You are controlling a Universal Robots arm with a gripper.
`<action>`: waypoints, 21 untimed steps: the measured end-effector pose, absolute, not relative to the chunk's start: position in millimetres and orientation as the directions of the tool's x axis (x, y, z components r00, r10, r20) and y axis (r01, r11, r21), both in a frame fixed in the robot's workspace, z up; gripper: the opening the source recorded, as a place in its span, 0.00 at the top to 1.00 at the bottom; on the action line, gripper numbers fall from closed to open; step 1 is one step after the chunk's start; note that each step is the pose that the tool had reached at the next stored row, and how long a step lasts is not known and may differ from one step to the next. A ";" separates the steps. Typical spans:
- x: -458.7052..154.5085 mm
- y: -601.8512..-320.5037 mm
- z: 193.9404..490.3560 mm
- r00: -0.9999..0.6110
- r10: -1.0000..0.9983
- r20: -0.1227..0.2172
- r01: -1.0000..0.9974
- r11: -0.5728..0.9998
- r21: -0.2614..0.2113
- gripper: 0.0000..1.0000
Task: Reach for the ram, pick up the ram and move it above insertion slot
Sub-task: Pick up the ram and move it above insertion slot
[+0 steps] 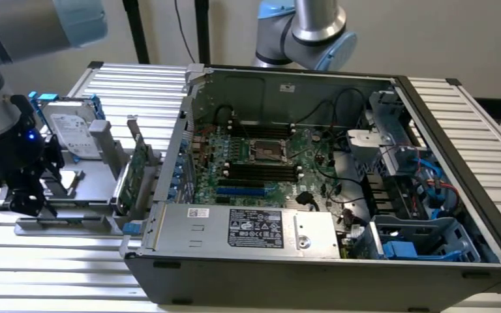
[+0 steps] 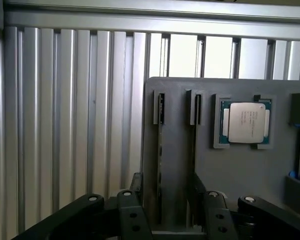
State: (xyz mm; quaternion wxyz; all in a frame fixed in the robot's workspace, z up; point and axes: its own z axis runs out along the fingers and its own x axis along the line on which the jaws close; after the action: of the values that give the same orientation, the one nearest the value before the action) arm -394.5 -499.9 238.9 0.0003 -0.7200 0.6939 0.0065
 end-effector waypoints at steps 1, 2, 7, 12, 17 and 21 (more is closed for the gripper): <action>-394.2 -500.4 237.1 0.037 -0.999 -0.010 -0.999 -0.037 0.009 0.52; -393.9 -500.9 235.1 0.037 -0.999 -0.010 -0.999 -0.037 0.009 0.52; -392.6 -503.0 226.1 0.037 -0.999 -0.010 -0.999 -0.037 0.009 0.52; -391.1 -504.3 217.0 0.037 -0.999 -0.010 -0.999 -0.037 0.009 0.52; -390.1 -504.8 208.0 0.037 -0.999 -0.010 -0.999 -0.037 0.009 0.52; -390.0 -504.8 200.7 0.037 -0.999 -0.010 -0.999 -0.037 0.009 0.52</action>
State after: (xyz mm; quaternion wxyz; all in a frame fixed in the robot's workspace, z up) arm -390.0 -504.8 200.7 0.0002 -0.7200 0.6939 0.0066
